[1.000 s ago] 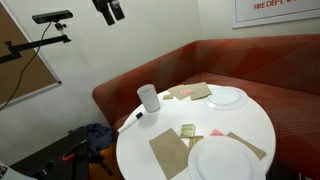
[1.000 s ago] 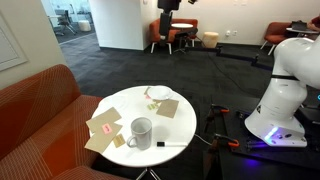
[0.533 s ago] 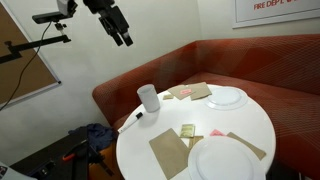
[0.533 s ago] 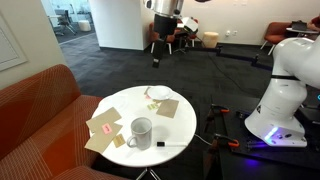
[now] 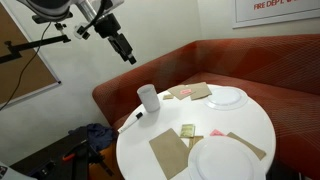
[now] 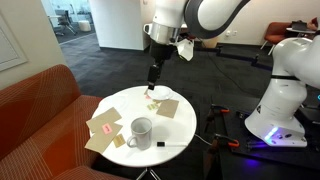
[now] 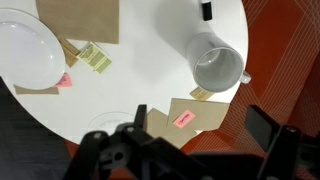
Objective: Move the grey mug to the right
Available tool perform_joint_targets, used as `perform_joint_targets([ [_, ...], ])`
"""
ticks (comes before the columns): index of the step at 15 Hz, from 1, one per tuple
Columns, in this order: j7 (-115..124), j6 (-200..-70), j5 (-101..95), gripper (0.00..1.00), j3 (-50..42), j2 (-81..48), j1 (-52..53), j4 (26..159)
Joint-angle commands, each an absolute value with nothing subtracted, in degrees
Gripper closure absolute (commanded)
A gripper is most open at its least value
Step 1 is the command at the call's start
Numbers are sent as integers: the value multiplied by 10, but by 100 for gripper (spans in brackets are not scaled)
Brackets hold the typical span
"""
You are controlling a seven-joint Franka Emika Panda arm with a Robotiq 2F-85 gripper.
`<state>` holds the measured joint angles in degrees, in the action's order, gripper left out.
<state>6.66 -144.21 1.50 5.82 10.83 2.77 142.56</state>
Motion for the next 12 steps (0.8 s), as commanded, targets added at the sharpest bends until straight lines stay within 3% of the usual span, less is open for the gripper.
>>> perform_joint_targets([
  [1, 109, -1489, -7, 0, 68, 55, 30, 1422],
  [12, 125, -1564, -10, 0, 60, -109, 54, 1357],
])
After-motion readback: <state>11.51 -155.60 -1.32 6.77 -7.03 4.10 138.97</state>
